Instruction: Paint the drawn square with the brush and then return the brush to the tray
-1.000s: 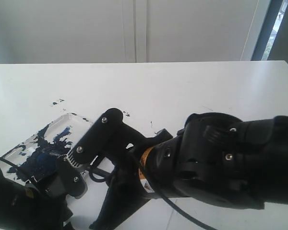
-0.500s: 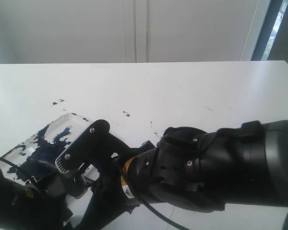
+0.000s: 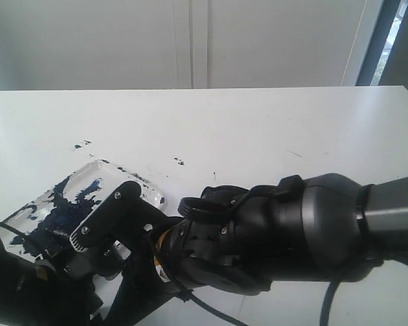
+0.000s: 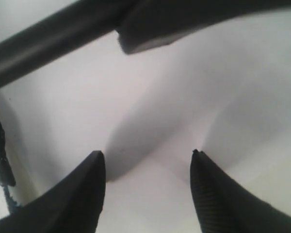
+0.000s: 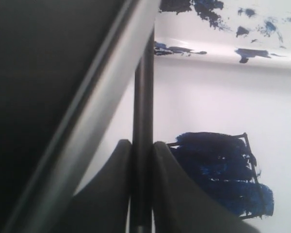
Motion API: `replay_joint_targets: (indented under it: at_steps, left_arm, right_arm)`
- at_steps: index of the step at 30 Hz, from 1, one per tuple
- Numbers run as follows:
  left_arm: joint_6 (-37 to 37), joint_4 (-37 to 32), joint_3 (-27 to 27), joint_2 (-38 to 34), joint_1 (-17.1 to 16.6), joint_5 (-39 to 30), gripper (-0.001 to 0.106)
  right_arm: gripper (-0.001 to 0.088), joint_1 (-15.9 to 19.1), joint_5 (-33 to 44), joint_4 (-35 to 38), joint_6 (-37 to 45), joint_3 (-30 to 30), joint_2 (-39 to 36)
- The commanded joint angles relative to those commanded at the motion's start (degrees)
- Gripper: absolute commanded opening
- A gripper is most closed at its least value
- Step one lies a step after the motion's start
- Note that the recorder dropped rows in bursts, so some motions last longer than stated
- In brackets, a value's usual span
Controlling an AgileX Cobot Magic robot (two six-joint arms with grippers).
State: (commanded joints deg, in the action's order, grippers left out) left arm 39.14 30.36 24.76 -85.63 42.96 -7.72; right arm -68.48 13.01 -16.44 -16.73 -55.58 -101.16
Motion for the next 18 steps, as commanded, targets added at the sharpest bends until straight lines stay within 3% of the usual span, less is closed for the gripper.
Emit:
replay_joint_targets:
  at_steps: [5, 14, 18]
  left_arm:
    - [0.00, 0.00, 0.00, 0.00, 0.00, 0.00, 0.058]
    - [0.00, 0.00, 0.00, 0.00, 0.00, -1.29, 0.058]
    - [0.00, 0.00, -0.13, 0.00, 0.00, -1.31, 0.058]
  right_arm:
    - [0.0014, 0.00, 0.11, -0.13, 0.00, 0.00, 0.00]
    - [0.0275, 0.00, 0.23, -0.13, 0.00, 0.00, 0.12]
    - [0.0330, 0.00, 0.23, -0.38, -0.12, 0.00, 1.06]
